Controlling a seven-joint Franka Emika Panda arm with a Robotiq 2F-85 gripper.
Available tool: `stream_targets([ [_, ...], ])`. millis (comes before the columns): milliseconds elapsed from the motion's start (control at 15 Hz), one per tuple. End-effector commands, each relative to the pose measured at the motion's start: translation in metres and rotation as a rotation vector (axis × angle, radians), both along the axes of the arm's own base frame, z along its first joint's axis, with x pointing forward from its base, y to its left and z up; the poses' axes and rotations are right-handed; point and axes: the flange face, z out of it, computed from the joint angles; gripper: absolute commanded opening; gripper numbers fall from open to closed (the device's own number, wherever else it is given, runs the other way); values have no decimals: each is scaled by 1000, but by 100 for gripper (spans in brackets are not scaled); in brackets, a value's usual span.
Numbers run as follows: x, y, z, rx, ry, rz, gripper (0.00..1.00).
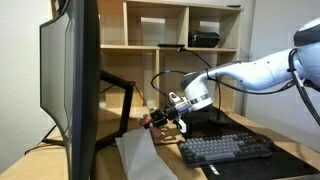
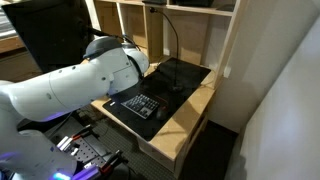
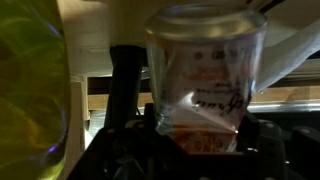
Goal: Put the pink can upright
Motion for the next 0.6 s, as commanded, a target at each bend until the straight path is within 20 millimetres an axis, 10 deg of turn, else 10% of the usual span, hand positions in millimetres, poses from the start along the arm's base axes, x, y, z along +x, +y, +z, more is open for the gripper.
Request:
stream_targets([
  [0,-1,4,-6,-26,2,-8,52],
  [533,7,-10,-26,77,34,-7,52],
])
